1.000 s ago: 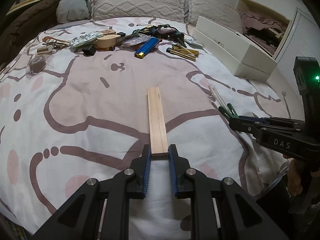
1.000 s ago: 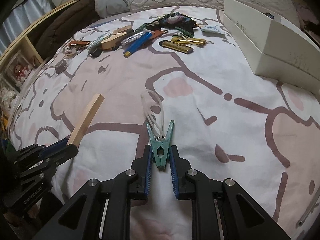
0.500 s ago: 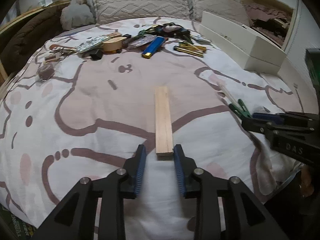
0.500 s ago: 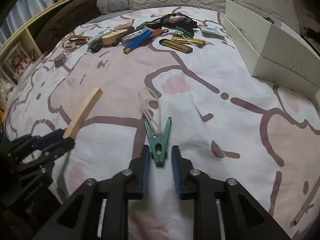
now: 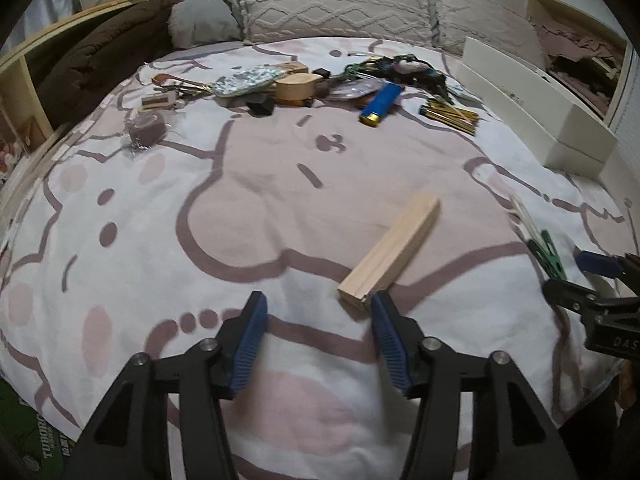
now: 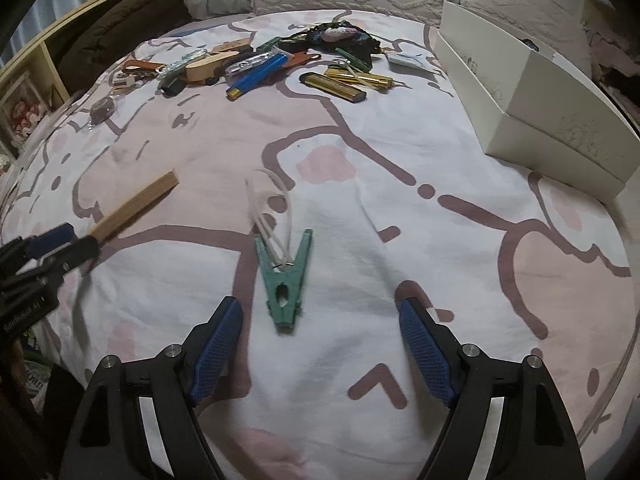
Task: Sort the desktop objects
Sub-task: 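Open the left gripper and rotate the wooden stick crosswise on the duvet, then grasp the wooden stick lengthwise with the left gripper while the right approaches the clothespin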
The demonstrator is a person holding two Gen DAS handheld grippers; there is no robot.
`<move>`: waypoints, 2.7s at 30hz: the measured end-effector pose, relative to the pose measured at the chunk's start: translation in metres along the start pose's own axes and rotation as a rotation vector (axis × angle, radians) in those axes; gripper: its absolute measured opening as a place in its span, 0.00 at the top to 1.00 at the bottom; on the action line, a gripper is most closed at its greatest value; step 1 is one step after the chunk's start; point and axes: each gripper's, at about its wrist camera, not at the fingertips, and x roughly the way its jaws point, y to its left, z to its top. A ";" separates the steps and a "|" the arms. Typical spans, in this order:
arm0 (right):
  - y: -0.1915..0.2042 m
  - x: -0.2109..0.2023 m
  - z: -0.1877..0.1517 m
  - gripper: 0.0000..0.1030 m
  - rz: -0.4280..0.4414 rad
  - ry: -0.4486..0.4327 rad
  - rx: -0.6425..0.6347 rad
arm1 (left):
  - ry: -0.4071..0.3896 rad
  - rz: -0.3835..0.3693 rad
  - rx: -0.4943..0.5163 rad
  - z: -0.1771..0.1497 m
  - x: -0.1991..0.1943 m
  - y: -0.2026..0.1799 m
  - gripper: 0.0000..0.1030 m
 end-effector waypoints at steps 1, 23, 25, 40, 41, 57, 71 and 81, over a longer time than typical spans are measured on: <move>-0.001 0.000 0.000 0.21 -0.007 0.001 -0.001 | -0.002 0.015 0.001 0.002 0.001 0.002 0.37; -0.040 0.011 0.011 0.21 -0.101 0.000 0.050 | 0.030 0.073 -0.005 0.014 0.019 0.013 0.31; -0.041 0.012 0.012 0.21 -0.107 -0.001 0.047 | 0.029 0.079 -0.011 0.016 0.020 0.015 0.31; -0.053 0.014 0.017 0.17 -0.128 0.006 0.051 | 0.024 0.130 -0.011 0.032 0.033 0.028 0.31; -0.054 0.014 0.017 0.17 -0.129 0.006 0.052 | 0.024 0.131 -0.010 0.033 0.035 0.028 0.31; -0.065 0.017 0.020 0.15 -0.141 0.004 0.077 | 0.016 -0.020 -0.027 0.026 0.033 0.026 0.09; -0.069 0.021 0.009 0.00 -0.155 -0.042 0.112 | -0.021 -0.140 0.098 0.038 0.036 -0.028 0.04; -0.066 0.009 0.003 0.00 -0.055 -0.075 0.109 | -0.006 -0.145 0.074 0.045 0.052 -0.026 0.00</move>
